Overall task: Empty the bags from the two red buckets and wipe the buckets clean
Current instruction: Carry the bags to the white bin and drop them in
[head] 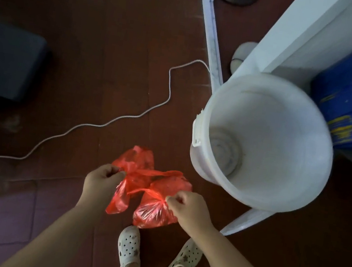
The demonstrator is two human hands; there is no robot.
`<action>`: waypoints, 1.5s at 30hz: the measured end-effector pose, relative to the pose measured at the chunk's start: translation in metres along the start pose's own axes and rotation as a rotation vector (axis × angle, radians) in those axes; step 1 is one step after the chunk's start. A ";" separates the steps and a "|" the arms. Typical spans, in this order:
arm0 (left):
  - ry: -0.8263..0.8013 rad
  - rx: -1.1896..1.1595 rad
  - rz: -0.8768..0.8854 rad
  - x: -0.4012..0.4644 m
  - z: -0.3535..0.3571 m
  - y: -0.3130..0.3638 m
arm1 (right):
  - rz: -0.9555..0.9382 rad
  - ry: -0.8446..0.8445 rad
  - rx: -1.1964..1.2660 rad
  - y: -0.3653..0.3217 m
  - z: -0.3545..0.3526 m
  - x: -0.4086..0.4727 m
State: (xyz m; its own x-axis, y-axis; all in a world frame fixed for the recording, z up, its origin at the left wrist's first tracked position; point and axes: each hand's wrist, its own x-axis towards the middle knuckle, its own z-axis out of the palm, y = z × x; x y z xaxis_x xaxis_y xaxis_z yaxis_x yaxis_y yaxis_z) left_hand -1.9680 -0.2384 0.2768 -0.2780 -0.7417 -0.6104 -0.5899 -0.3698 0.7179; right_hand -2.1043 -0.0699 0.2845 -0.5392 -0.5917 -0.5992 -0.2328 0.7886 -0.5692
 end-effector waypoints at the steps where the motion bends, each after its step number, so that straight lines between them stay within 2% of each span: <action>1: -0.023 0.007 0.033 -0.007 -0.011 0.013 | 0.001 0.025 0.031 -0.012 -0.009 -0.009; 6: -0.175 -0.028 0.181 -0.054 -0.051 0.096 | 0.001 0.194 0.344 -0.076 -0.065 -0.051; 13: -0.467 -0.175 0.395 -0.123 -0.045 0.227 | -0.045 0.487 0.660 -0.126 -0.176 -0.091; 16: -0.555 -0.238 0.496 -0.147 -0.026 0.273 | -0.146 0.526 0.835 -0.130 -0.224 -0.107; 19: -0.628 -0.261 0.560 -0.157 0.002 0.306 | -0.221 0.521 0.837 -0.122 -0.259 -0.109; 22: -0.626 -0.234 0.602 -0.149 0.039 0.328 | -0.245 0.507 0.807 -0.100 -0.290 -0.091; 27: -0.696 -0.389 0.462 -0.118 0.113 0.342 | -0.073 0.469 0.860 -0.034 -0.329 -0.041; 29: -0.665 -0.334 0.443 -0.101 0.145 0.338 | 0.001 0.468 0.892 -0.002 -0.345 -0.019; 33: -0.618 -0.194 0.347 -0.062 0.210 0.320 | 0.126 0.420 0.782 0.061 -0.366 0.032; 36: -0.611 -0.109 0.208 -0.035 0.260 0.294 | 0.238 0.395 0.721 0.106 -0.370 0.071; 41: -0.630 0.166 -0.006 -0.007 0.334 0.241 | 0.473 0.275 0.581 0.174 -0.350 0.123; 45: -0.639 0.262 -0.034 0.005 0.361 0.220 | 0.490 0.247 0.625 0.203 -0.324 0.141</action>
State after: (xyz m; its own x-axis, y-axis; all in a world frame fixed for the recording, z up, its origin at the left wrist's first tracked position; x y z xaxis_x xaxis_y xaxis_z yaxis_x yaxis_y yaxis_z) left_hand -2.3728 -0.1218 0.3113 -0.6003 -0.2274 -0.7668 -0.7479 -0.1799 0.6389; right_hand -2.4899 0.0611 0.2665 -0.6413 -0.0942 -0.7615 0.5277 0.6663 -0.5269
